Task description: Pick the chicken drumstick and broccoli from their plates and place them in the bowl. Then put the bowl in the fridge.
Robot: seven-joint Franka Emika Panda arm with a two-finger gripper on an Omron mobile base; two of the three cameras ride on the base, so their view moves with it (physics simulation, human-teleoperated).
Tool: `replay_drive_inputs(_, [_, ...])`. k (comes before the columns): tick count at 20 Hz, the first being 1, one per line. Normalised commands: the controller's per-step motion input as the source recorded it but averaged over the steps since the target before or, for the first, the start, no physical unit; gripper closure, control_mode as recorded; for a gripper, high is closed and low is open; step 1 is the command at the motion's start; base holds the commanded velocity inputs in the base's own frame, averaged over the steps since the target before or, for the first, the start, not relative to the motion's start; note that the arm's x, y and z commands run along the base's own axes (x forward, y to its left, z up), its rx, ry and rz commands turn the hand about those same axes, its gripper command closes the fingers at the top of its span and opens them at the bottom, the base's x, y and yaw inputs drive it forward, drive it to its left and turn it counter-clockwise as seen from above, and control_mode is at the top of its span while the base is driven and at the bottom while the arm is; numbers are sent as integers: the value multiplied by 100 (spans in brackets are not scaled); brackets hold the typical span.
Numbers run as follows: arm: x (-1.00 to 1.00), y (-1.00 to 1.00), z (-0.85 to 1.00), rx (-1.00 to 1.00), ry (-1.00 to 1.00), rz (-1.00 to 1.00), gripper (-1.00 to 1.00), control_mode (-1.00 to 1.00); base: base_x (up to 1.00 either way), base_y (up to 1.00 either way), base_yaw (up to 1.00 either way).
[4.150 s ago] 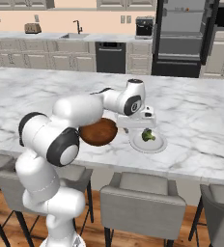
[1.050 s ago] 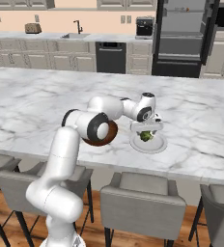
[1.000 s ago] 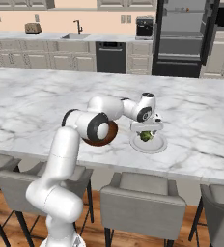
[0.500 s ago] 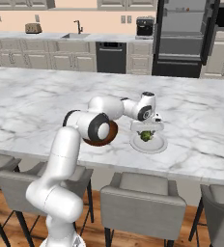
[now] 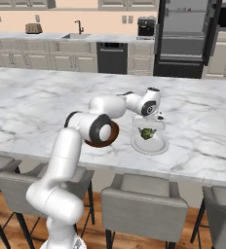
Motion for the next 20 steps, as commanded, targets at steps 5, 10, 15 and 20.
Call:
replay_drive_inputs(5, [-44,8,37,11,-5,0,100,-100,0,0,0])
replay_drive_inputs(10, [-43,33,23,0,-16,1,100,-100,0,0,0])
replay_drive_inputs(15, [-35,47,24,-1,-11,5,100,-100,0,0,0])
replay_drive_inputs(20, [-30,58,20,0,-3,3,100,-100,0,0,0])
